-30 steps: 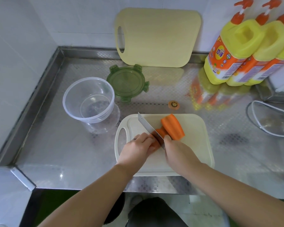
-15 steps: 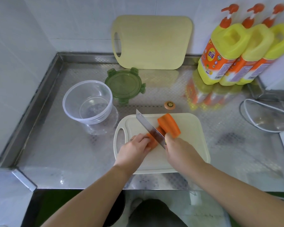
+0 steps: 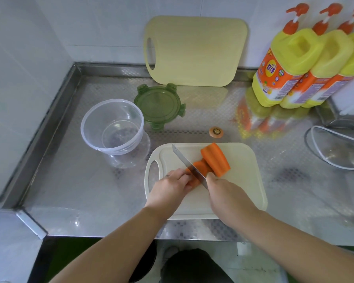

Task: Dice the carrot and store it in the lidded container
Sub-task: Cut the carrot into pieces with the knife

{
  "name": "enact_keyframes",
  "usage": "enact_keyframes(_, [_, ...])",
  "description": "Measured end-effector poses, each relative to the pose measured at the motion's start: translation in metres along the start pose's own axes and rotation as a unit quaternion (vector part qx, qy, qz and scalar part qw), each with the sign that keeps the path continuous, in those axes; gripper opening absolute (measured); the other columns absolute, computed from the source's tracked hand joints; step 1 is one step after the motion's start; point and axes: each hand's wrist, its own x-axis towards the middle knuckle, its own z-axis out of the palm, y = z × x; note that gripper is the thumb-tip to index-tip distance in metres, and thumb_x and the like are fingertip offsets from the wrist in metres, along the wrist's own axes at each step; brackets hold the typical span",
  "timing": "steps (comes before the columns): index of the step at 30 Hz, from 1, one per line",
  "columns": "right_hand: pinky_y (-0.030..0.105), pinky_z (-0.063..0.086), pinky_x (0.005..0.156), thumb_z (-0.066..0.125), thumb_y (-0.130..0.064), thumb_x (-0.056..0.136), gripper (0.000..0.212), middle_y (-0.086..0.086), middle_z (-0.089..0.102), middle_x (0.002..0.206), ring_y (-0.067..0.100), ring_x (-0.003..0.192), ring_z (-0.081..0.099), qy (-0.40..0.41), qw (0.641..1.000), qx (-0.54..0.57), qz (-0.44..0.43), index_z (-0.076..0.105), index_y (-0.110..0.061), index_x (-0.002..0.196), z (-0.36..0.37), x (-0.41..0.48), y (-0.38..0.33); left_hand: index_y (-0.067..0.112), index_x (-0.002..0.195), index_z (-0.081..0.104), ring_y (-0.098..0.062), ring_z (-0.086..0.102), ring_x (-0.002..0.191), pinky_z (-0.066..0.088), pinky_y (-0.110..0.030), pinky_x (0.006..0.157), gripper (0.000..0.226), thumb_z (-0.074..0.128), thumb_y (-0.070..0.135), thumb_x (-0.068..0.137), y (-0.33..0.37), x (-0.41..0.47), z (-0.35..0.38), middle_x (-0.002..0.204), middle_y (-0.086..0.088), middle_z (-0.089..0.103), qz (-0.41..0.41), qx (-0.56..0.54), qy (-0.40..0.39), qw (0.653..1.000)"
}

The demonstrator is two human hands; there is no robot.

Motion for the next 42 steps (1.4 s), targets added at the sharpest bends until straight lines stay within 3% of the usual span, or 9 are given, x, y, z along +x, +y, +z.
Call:
enact_keyframes(7, [0.021, 0.022, 0.043, 0.041, -0.003, 0.094, 0.015, -0.005, 0.036, 0.066, 0.008, 0.050, 0.033, -0.008, 1.000, -0.001, -0.001, 0.040, -0.014, 0.104, 0.004, 0.011, 0.000, 0.017, 0.085, 0.071, -0.016, 0.062, 0.069, 0.050, -0.026, 0.042, 0.028, 0.049, 0.034, 0.085, -0.002, 0.000, 0.000, 0.087, 0.006, 0.066, 0.029, -0.015, 0.029, 0.999])
enact_keyframes(12, [0.019, 0.021, 0.043, 0.042, -0.004, 0.094, 0.017, -0.004, 0.043, 0.073, 0.006, 0.050, 0.032, -0.005, 1.000, 0.006, 0.006, 0.044, -0.012, 0.109, 0.012, 0.018, -0.001, 0.017, 0.086, 0.072, -0.017, 0.062, 0.065, 0.049, -0.024, 0.041, 0.026, 0.051, 0.033, 0.085, -0.002, 0.000, 0.000, 0.085, 0.005, 0.065, 0.047, -0.005, 0.040, 0.998])
enact_keyframes(16, [0.021, 0.021, 0.044, 0.042, -0.011, 0.096, 0.006, -0.005, 0.040, 0.066, 0.008, 0.050, 0.035, -0.018, 0.999, 0.047, 0.019, 0.043, -0.015, 0.092, 0.010, 0.019, 0.004, 0.018, 0.087, 0.073, -0.017, 0.064, 0.067, 0.050, -0.026, 0.040, 0.027, 0.050, 0.033, 0.084, 0.000, 0.001, -0.002, 0.086, 0.005, 0.066, 0.047, 0.005, 0.045, 0.998])
enact_keyframes(18, [0.022, 0.022, 0.045, 0.043, -0.019, 0.098, 0.027, -0.004, 0.038, 0.062, 0.009, 0.051, 0.037, -0.032, 0.994, 0.102, 0.031, 0.033, -0.021, 0.072, 0.005, 0.021, 0.011, 0.019, 0.086, 0.073, -0.016, 0.065, 0.069, 0.050, -0.026, 0.040, 0.027, 0.049, 0.033, 0.084, 0.001, 0.000, -0.003, 0.087, 0.006, 0.067, 0.044, 0.011, 0.046, 0.998])
enact_keyframes(20, [0.022, 0.019, 0.045, 0.044, -0.023, 0.098, 0.038, -0.003, 0.037, 0.060, 0.008, 0.050, 0.035, -0.018, 0.991, 0.123, 0.044, 0.024, -0.025, 0.066, -0.001, 0.020, 0.013, 0.020, 0.086, 0.072, -0.015, 0.065, 0.070, 0.050, -0.026, 0.039, 0.028, 0.048, 0.035, 0.083, 0.002, 0.001, -0.005, 0.089, 0.007, 0.066, 0.036, 0.017, 0.044, 0.998])
enact_keyframes(23, [0.025, 0.019, 0.046, 0.042, -0.026, 0.099, 0.034, -0.005, 0.034, 0.061, 0.009, 0.052, 0.033, 0.010, 0.996, 0.084, 0.038, 0.024, -0.024, 0.070, -0.009, 0.011, 0.010, 0.021, 0.085, 0.071, -0.013, 0.063, 0.071, 0.049, -0.026, 0.039, 0.029, 0.047, 0.037, 0.083, 0.003, -0.001, -0.005, 0.088, 0.007, 0.065, 0.023, 0.010, 0.039, 0.999])
enact_keyframes(28, [0.031, 0.028, 0.052, 0.039, -0.017, 0.099, 0.016, -0.006, 0.032, 0.063, 0.026, 0.066, 0.050, 0.022, 0.999, 0.042, 0.017, 0.028, -0.019, 0.087, -0.011, -0.002, 0.001, 0.024, 0.085, 0.067, -0.011, 0.060, 0.075, 0.045, -0.022, 0.040, 0.027, 0.046, 0.042, 0.085, 0.005, -0.002, -0.008, 0.092, 0.013, 0.062, 0.011, 0.007, 0.030, 0.999])
enact_keyframes(33, [0.024, 0.016, 0.042, 0.040, -0.010, 0.098, 0.018, -0.007, 0.032, 0.063, 0.008, 0.049, 0.031, 0.018, 0.999, 0.032, 0.027, 0.028, -0.019, 0.087, -0.009, -0.006, -0.003, 0.022, 0.082, 0.067, -0.011, 0.061, 0.074, 0.046, -0.023, 0.039, 0.030, 0.046, 0.043, 0.086, 0.004, -0.002, -0.008, 0.091, 0.012, 0.062, 0.010, 0.015, 0.021, 1.000])
enact_keyframes(42, [0.024, 0.017, 0.043, 0.036, -0.010, 0.099, 0.008, -0.010, 0.029, 0.065, 0.005, 0.050, 0.030, 0.006, 1.000, 0.007, 0.025, 0.038, -0.017, 0.104, -0.010, -0.009, -0.006, 0.018, 0.078, 0.069, -0.014, 0.062, 0.067, 0.045, -0.024, 0.036, 0.032, 0.046, 0.040, 0.085, 0.003, 0.000, -0.007, 0.084, 0.007, 0.063, 0.037, 0.025, 0.037, 0.998])
